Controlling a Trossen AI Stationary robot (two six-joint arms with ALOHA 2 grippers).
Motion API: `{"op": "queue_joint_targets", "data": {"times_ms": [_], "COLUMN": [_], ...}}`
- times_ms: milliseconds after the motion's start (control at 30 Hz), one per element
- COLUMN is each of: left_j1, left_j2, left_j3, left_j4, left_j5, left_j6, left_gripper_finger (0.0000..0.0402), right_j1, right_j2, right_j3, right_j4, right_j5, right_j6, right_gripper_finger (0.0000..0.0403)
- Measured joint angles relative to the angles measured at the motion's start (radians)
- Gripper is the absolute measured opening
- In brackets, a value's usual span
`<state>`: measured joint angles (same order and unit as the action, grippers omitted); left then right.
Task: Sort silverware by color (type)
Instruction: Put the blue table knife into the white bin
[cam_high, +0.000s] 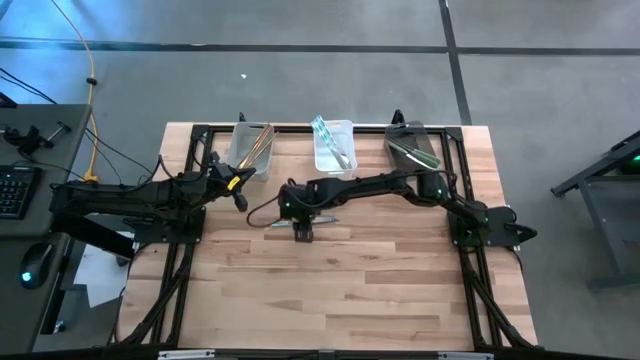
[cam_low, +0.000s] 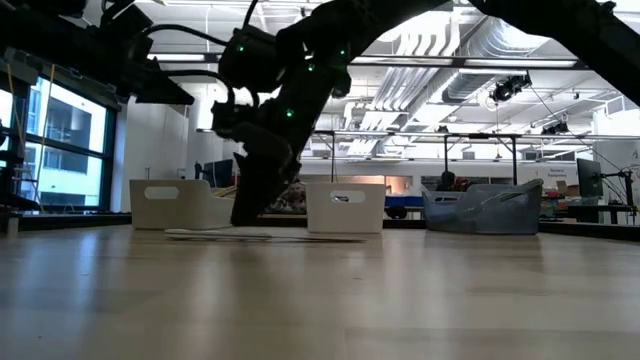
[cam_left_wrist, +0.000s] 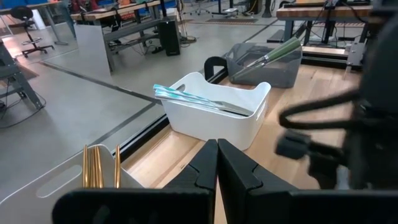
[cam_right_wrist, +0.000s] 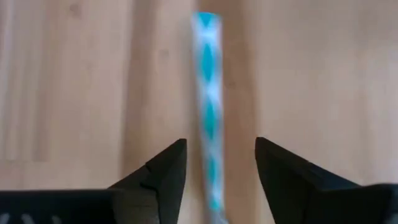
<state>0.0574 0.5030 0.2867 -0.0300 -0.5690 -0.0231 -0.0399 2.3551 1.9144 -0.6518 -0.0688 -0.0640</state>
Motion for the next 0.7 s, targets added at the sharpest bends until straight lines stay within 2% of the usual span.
{"op": "queue_joint_targets", "data": {"times_ms": [167, 300, 433, 633, 700], "left_j1": [0.0, 0.0, 0.0, 0.0, 0.0], "left_j2": [0.0, 0.0, 0.0, 0.0, 0.0], "left_j3": [0.0, 0.0, 0.0, 0.0, 0.0], "left_j4": [-0.002, -0.003, -0.003, -0.003, -0.005], "left_j5": [0.0, 0.001, 0.002, 0.009, 0.009], "left_j6": [0.0, -0.002, -0.001, 0.0, 0.013], "left_gripper_finger": [0.0, 0.0, 0.0, 0.0, 0.0], "right_j1": [0.024, 0.021, 0.014, 0.01, 0.013], "right_j2": [0.036, 0.053, 0.059, 0.061, 0.06], "right_j3": [0.0, 0.005, 0.006, 0.007, 0.006], "right_j4": [0.022, 0.035, 0.032, 0.0, -0.001], "right_j5": [-0.002, 0.019, 0.002, -0.047, -0.044], "right_j6": [-0.015, -0.004, 0.004, -0.023, -0.024], "right_gripper_finger": [0.0184, 0.0166, 0.0117, 0.0016, 0.0009]}}
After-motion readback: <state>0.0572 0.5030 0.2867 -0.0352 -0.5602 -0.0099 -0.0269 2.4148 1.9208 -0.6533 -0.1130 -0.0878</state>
